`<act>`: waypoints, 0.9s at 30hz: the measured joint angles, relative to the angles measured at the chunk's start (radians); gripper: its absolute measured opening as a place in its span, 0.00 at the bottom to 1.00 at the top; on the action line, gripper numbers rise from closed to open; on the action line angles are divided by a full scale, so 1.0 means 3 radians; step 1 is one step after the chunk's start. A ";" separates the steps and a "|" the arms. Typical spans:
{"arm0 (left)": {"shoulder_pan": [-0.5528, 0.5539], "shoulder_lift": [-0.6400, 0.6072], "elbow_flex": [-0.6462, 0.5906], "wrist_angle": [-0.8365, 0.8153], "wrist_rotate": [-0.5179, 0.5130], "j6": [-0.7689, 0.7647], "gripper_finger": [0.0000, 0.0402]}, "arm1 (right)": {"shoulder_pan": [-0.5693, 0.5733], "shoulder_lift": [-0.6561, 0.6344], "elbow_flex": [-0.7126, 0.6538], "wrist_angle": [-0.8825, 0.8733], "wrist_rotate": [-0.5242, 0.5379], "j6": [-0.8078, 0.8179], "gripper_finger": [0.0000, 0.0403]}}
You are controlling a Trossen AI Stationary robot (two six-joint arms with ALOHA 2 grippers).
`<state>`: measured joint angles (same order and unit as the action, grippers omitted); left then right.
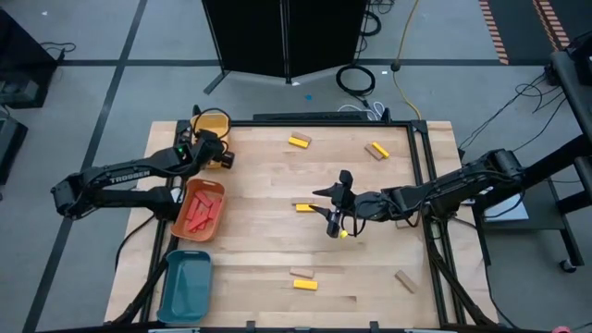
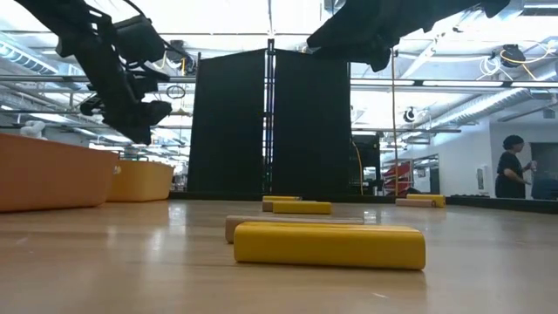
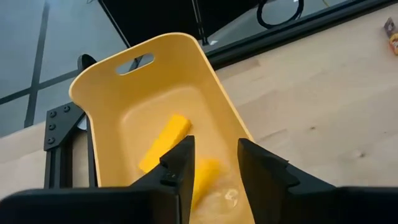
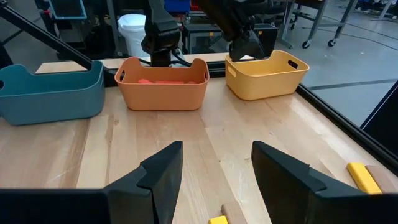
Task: Sort blocks
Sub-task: Put the bottom right yellow block in the yellow bin, then put the top right yellow block in the yellow bin
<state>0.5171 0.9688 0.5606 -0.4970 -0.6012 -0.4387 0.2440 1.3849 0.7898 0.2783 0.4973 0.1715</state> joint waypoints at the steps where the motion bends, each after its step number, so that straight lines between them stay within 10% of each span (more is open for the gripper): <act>1: 0.0000 0.0000 0.0000 0.0017 0.0001 0.0001 0.31 | 0.0000 0.0000 0.0000 0.0000 0.0000 0.0000 0.46; 16: -0.0805 -0.0001 0.0000 0.1072 0.0273 0.0359 0.33 | -0.0024 -0.0005 -0.0001 -0.0503 0.0193 0.0192 0.46; 27: -0.1876 0.0643 -0.0264 0.3586 0.1364 0.1415 0.33 | -0.1102 -0.0413 -0.0003 -0.2255 -0.0003 0.0858 0.46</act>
<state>-0.0458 1.1616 0.4812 0.5788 -0.1919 -0.0141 -0.0867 1.2612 0.7891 -0.3981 0.4964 0.4288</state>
